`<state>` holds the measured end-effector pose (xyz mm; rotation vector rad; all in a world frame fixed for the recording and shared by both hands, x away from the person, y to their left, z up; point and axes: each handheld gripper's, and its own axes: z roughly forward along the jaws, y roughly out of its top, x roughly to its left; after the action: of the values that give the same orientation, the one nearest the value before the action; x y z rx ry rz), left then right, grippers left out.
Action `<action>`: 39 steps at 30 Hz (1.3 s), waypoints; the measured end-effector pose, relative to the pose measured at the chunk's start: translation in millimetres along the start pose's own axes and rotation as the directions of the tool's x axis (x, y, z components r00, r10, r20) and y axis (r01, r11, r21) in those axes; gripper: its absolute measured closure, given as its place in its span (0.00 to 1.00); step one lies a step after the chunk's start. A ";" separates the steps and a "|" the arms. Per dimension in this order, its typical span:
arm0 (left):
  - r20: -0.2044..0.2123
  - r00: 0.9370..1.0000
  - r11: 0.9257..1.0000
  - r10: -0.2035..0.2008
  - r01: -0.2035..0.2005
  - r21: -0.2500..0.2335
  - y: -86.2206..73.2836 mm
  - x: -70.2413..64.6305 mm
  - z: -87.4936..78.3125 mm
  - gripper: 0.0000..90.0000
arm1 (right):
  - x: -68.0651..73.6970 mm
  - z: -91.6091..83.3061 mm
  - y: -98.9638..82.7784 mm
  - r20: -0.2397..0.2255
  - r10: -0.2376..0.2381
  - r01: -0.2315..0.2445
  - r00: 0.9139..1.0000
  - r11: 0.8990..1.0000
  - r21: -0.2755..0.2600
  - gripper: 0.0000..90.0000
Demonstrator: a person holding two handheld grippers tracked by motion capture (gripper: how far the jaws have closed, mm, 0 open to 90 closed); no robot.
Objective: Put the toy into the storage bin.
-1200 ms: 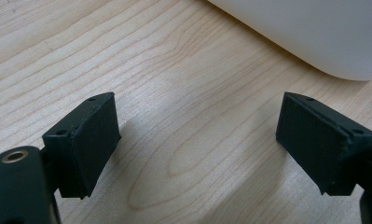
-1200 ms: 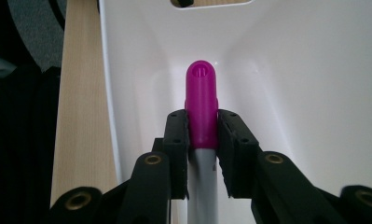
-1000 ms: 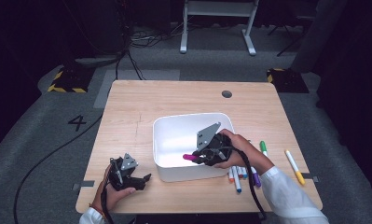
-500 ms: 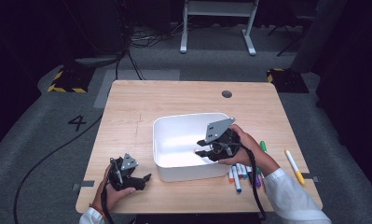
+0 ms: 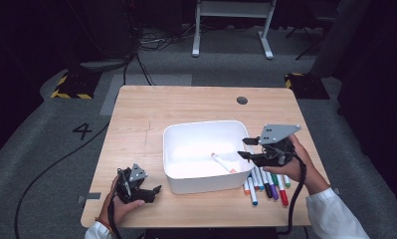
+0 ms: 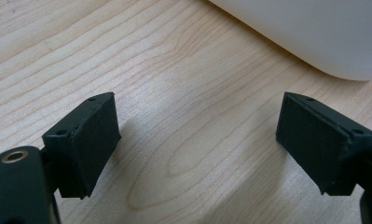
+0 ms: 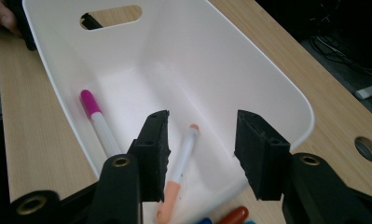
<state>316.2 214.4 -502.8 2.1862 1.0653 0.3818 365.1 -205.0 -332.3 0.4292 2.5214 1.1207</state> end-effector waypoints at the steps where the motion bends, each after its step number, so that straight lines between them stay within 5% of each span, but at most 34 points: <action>1: 0.003 1.000 1.000 -0.001 0.001 0.001 -0.1 -0.1 0.1 0.15 | -2.2 -7.5 -6.1 0.013 0.002 -0.002 1.000 1.000 0.002 0.62; 7: 0.000 1.000 1.000 0.000 0.000 0.000 0.0 0.0 0.0 0.15 | -9.4 -36.9 -34.3 0.092 0.065 -0.065 0.994 0.998 -0.006 0.62; 16: 0.003 1.000 1.000 -0.006 0.006 0.003 -0.3 -0.4 -0.1 0.15 | -21.3 -57.6 -94.6 0.181 0.174 -0.180 0.968 0.983 0.016 0.62; 27: 0.005 1.000 1.000 -0.006 0.006 0.002 -0.2 -0.5 0.0 0.15 | -26.2 -72.7 -183.9 0.312 0.328 -0.362 0.892 0.931 0.056 0.61; 34: 0.006 1.000 1.000 -0.006 0.006 0.002 -0.2 -0.5 0.1 0.15 | -25.2 -80.0 -221.8 0.354 0.398 -0.443 0.847 0.895 0.053 0.61; 39: 0.003 1.000 1.000 -0.006 0.006 0.003 -0.2 -0.4 -0.1 0.15 | -22.1 -80.1 -241.2 0.372 0.417 -0.477 0.829 0.875 0.082 0.61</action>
<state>315.8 214.2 -502.9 2.1854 1.0708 0.3741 318.7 -420.9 -460.1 1.2107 2.2610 0.8718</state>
